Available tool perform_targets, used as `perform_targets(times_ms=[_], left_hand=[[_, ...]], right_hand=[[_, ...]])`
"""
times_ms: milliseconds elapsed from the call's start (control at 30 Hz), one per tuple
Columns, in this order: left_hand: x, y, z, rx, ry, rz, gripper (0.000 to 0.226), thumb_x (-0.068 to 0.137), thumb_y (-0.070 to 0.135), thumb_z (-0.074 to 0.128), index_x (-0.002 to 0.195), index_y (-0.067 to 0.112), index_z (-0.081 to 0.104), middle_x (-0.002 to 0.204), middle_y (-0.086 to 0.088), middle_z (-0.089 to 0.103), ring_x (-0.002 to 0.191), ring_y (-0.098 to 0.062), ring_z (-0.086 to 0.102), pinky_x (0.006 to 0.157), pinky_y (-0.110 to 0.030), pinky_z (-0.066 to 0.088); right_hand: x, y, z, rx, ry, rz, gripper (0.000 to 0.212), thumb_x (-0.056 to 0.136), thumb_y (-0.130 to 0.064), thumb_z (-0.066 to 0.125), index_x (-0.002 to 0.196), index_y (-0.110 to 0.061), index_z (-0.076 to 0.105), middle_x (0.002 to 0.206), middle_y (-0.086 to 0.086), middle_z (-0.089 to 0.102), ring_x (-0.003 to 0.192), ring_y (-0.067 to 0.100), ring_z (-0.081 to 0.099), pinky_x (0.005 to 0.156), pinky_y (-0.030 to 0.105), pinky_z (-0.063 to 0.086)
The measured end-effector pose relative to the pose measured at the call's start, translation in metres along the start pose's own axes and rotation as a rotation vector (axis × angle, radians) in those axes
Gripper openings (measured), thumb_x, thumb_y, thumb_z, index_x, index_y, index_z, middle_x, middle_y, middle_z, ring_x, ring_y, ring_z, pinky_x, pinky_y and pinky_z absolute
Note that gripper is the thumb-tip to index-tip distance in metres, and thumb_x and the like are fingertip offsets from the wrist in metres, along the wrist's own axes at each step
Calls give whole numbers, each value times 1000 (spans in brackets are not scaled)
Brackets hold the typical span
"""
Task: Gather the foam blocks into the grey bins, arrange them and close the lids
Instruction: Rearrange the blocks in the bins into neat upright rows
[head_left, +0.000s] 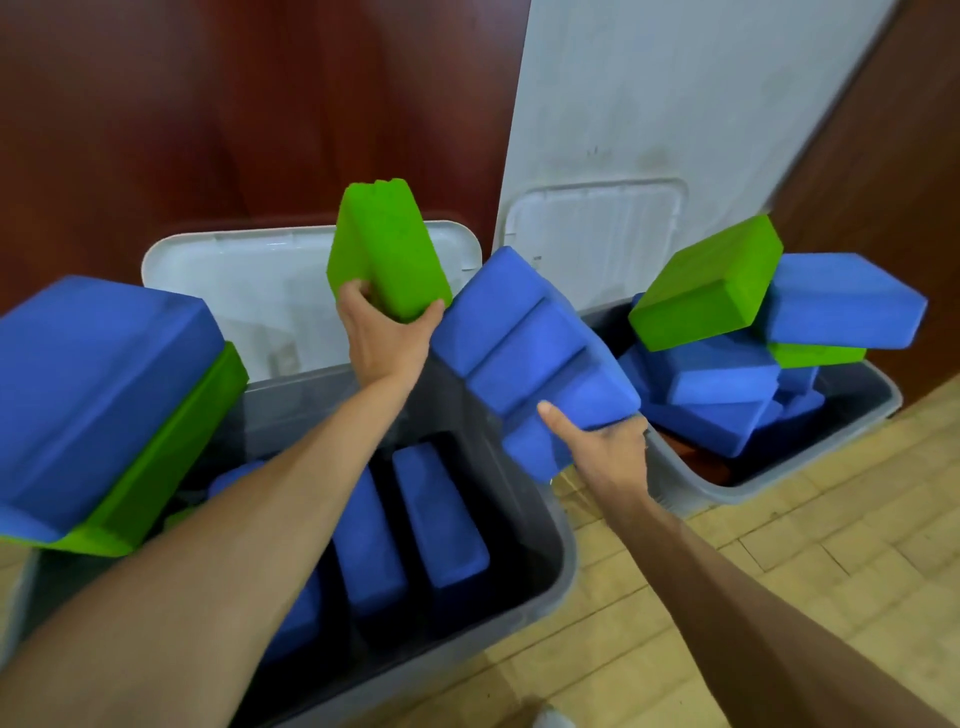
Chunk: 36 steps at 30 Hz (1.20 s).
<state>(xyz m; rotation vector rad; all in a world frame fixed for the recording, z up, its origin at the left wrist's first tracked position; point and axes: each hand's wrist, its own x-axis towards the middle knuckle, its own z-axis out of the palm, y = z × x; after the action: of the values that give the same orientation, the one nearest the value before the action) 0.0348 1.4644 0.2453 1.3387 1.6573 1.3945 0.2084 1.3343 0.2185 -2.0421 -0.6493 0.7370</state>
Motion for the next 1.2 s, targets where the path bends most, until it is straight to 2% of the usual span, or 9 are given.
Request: perform_targets(times_ms=[133, 267, 400, 500, 600, 733, 900, 1033, 1200], left_hand=[[16, 13, -4, 121, -184, -8, 93, 75, 34, 72, 151, 34, 17, 129, -4, 36, 112, -25, 51, 93, -37, 44], [21, 20, -4, 77, -271, -39, 89, 77, 28, 73, 149, 34, 22, 133, -5, 32, 113, -24, 50, 92, -31, 41], [21, 26, 7, 31, -228, 26, 92, 64, 47, 83, 140, 32, 33, 136, -4, 41, 116, -19, 47, 96, -32, 42], [21, 24, 10, 47, -206, 69, 83, 66, 44, 83, 135, 31, 40, 129, -2, 49, 111, -19, 50, 92, -34, 45], [17, 22, 7, -24, -254, 140, 78, 64, 36, 86, 132, 34, 46, 126, 4, 54, 114, -17, 53, 97, -41, 47], [10, 39, 1, -32, -375, 327, 92, 61, 26, 89, 140, 26, 44, 140, 2, 46, 126, -10, 44, 108, -26, 36], [2, 66, -3, 15, -489, 493, 87, 60, 18, 90, 137, 19, 50, 138, -1, 46, 125, -8, 42, 104, -10, 27], [-5, 82, -5, 57, -604, 545, 87, 59, 14, 89, 134, 31, 49, 129, -2, 38, 124, -12, 38, 103, -3, 21], [-9, 116, 5, 128, -708, 620, 84, 64, 14, 87, 128, 47, 43, 120, -2, 30, 124, -23, 35, 114, -30, 26]], right_hand=[[4, -16, 10, 286, 106, 53, 117, 55, -48, 89, 141, -3, 23, 140, 13, 40, 126, 27, 46, 100, 33, 40], [9, -15, 18, 297, 140, 92, 110, 58, -37, 91, 137, -5, 20, 137, 17, 39, 120, 33, 47, 95, 37, 42], [15, -13, 18, 225, 173, 146, 105, 57, -40, 90, 131, -6, 24, 133, 19, 43, 120, 39, 48, 100, 51, 43], [16, -13, 14, 161, 180, 193, 107, 61, -40, 88, 137, -3, 22, 140, 19, 30, 120, 42, 45, 99, 48, 42], [16, -7, 6, 185, 156, 210, 106, 60, -41, 87, 138, -4, 24, 139, 16, 33, 119, 37, 46, 96, 45, 44], [13, 0, -6, 344, 167, 265, 101, 52, -39, 87, 130, -9, 30, 129, 14, 45, 110, 34, 53, 91, 47, 51], [-1, 8, -19, 632, 152, 272, 101, 39, -36, 82, 125, -30, 31, 118, 5, 53, 94, 27, 62, 81, 49, 57], [-13, 17, -26, 770, 173, 324, 83, 54, -20, 86, 119, -26, 34, 113, 5, 54, 93, 25, 62, 80, 53, 57], [-29, 21, -16, 1005, 238, 425, 73, 63, -10, 84, 118, -15, 37, 105, 9, 56, 84, 25, 64, 73, 56, 57]])
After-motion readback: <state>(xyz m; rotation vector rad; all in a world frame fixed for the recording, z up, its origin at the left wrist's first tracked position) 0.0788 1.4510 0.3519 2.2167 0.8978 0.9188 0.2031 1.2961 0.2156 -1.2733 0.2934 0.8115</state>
